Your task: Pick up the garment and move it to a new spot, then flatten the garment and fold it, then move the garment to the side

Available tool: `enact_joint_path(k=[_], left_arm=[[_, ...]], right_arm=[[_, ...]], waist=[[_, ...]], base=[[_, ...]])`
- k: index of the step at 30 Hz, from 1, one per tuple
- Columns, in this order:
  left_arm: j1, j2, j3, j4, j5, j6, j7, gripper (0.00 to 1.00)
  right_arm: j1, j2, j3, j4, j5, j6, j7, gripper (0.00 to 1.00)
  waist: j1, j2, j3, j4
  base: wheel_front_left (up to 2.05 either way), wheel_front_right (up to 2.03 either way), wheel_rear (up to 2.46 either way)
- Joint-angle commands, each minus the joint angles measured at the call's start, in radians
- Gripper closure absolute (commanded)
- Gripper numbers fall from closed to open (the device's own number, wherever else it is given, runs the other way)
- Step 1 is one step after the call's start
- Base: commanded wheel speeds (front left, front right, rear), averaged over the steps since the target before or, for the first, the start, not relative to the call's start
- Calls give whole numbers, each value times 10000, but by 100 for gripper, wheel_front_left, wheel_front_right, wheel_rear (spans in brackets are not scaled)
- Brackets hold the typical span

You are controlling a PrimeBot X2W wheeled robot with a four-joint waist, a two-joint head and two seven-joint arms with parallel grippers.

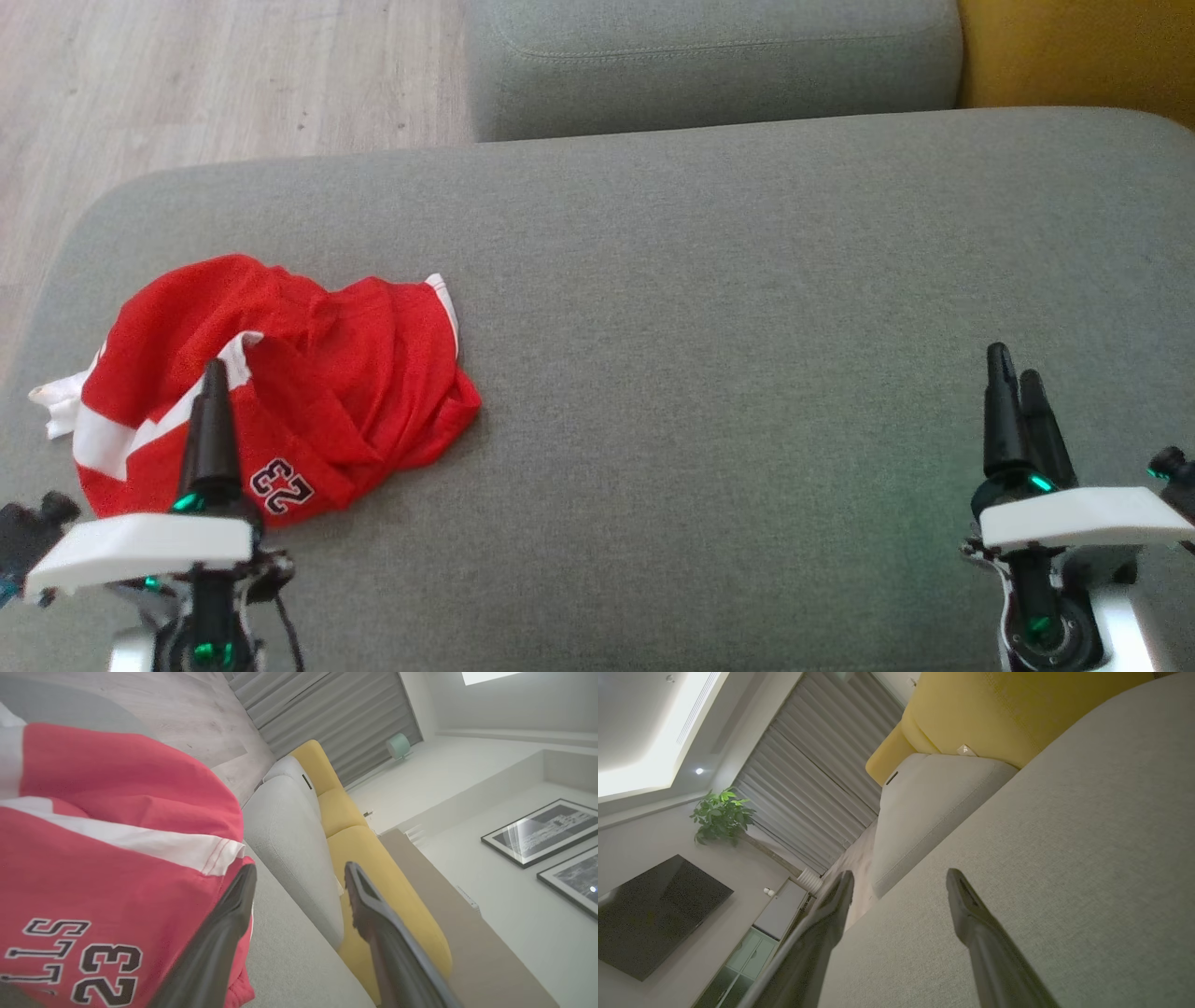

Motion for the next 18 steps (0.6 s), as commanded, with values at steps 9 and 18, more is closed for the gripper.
enact_joint_path(k=[9,18], left_arm=[[-241,139,-688,-709,2268,83,-325,0],[-218,498,-1565,-747,3892,649,-588,0]], right_arm=[[-482,-63,424,-556,-1541,-5,-353,0],[-483,-67,637,-614,-2902,-5,-618,0]], waist=[[0,0,14,-68],[0,0,8,-111]], base=[[0,0,0],[0,0,0]])
